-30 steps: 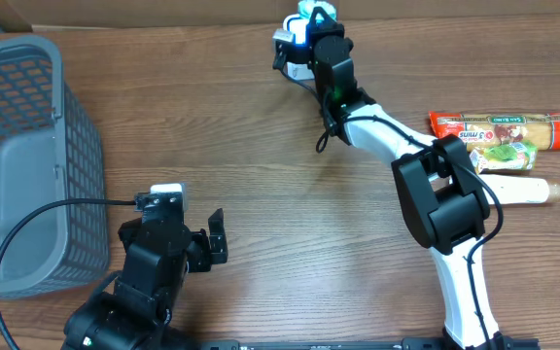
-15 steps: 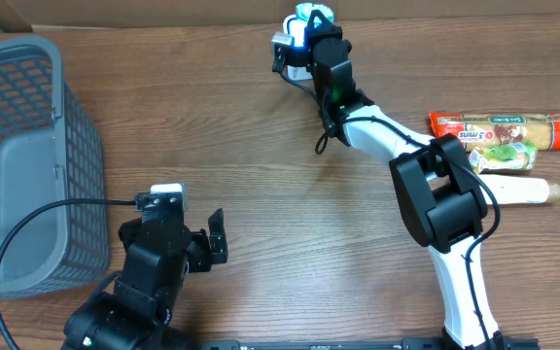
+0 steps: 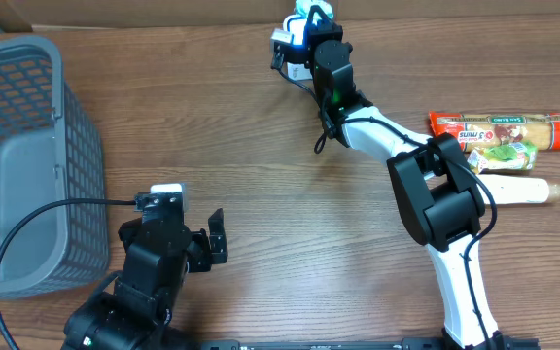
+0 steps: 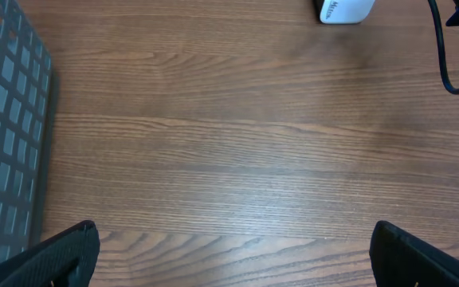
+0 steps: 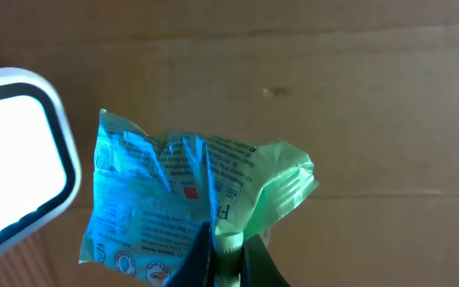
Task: Scan the item barcode
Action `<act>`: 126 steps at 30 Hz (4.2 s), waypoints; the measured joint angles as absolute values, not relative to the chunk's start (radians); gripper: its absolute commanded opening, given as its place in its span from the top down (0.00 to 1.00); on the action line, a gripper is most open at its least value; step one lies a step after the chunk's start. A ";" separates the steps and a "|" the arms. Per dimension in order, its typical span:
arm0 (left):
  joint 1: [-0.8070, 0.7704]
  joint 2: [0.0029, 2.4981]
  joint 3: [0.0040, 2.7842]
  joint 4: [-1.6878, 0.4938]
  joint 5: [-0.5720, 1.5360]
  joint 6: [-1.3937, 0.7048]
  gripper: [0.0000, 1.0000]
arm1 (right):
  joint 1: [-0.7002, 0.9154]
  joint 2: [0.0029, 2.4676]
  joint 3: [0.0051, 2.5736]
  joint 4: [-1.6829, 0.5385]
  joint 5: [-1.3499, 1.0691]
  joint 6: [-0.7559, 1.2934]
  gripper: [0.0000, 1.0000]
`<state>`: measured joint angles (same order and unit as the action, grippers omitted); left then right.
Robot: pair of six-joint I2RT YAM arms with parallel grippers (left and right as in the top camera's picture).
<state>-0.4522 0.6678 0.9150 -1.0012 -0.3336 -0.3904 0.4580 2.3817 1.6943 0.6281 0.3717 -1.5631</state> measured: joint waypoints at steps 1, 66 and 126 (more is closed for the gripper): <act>-0.452 0.668 0.915 -1.001 -0.334 -0.390 0.00 | 0.458 2.382 1.694 0.628 0.374 -1.563 0.96; -0.452 0.669 0.913 -1.001 -0.334 -0.390 0.01 | -0.341 1.738 1.446 -1.027 -0.154 0.451 0.02; -0.452 0.669 0.909 -1.000 -0.334 -0.390 0.00 | 0.159 0.376 0.154 0.202 -0.228 -0.110 0.00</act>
<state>-0.4522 0.6685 0.9092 -1.0004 -0.3340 -0.3904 0.1589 0.3763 0.1535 0.2024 -0.2276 -0.1101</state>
